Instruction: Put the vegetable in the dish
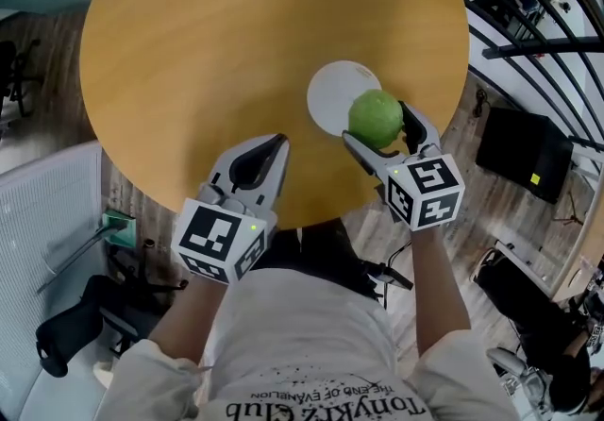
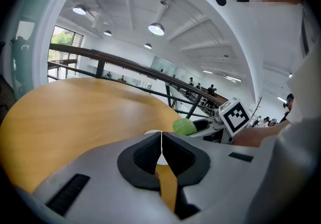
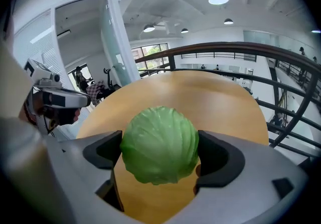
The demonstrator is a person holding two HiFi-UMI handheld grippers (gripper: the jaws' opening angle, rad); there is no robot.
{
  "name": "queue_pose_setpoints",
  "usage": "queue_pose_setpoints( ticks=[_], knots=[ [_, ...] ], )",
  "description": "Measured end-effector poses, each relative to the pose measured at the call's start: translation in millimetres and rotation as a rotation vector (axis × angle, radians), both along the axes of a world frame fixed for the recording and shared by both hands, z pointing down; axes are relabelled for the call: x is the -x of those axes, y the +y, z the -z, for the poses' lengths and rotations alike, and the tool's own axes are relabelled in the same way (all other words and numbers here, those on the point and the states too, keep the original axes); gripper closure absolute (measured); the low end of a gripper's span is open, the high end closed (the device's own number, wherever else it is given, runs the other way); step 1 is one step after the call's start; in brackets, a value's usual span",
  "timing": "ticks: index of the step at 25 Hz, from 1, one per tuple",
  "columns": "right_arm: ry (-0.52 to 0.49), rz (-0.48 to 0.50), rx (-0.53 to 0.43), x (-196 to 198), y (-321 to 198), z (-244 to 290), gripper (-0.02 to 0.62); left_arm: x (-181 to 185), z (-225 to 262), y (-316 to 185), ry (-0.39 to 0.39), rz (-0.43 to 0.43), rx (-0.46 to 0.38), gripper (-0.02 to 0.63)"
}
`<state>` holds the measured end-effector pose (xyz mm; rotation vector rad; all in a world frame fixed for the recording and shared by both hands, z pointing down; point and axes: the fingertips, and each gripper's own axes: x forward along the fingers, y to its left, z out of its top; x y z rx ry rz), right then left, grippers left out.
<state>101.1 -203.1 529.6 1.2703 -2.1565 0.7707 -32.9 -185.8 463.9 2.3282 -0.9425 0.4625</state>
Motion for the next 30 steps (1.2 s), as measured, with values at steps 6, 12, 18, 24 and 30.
queue_pose_setpoints(
  ticks=[6,12,18,24,30],
  knots=[
    [0.046,0.022,0.039,3.9,-10.3,-20.5,0.129,3.2,-9.2,-6.3,0.009,0.019,0.012,0.58],
    [0.099,0.046,0.072,10.0,-16.7,-43.4,0.129,8.1,-18.8,-7.2,0.017,0.036,0.028,0.58],
    [0.155,0.077,0.087,16.2,-24.6,-59.0,0.129,11.6,-27.3,-8.2,0.023,0.048,0.048,0.58],
    [0.224,0.127,0.099,20.9,-31.3,-74.4,0.129,15.6,-34.6,-7.6,0.024,0.057,0.069,0.58],
    [0.279,0.168,0.103,26.4,-36.4,-78.6,0.129,20.3,-41.4,-5.1,0.024,0.074,0.086,0.58]
  ],
)
